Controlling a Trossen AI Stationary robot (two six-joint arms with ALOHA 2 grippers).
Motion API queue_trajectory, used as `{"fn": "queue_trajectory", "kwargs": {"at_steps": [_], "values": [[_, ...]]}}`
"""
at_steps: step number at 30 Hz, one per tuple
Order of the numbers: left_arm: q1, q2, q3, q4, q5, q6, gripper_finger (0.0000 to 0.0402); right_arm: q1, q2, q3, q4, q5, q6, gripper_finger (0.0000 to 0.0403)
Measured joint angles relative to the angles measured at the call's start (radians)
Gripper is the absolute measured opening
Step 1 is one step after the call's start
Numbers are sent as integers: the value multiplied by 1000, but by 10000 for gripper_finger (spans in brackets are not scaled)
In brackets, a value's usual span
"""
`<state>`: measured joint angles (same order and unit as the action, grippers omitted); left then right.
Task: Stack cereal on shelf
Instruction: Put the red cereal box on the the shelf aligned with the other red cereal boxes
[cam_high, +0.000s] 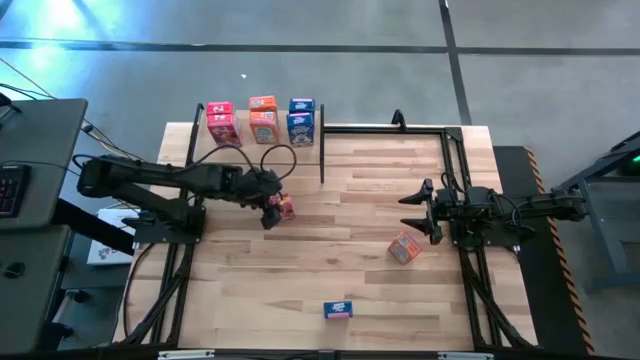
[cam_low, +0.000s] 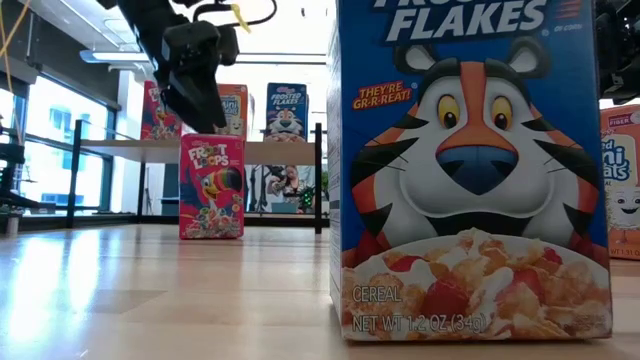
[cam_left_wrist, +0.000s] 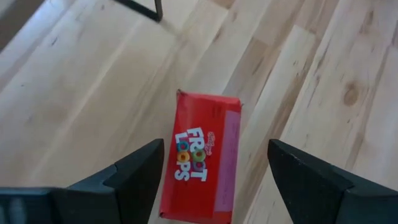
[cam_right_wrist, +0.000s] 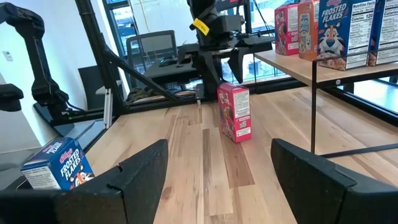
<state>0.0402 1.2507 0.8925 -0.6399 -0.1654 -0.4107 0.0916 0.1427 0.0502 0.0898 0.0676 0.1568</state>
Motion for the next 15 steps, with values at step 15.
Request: {"fn": "queue_trajectory", "kwargs": {"at_steps": [15], "values": [[0, 83, 0, 0, 0, 11, 270, 0, 0, 0, -1, 0, 0, 278]]}}
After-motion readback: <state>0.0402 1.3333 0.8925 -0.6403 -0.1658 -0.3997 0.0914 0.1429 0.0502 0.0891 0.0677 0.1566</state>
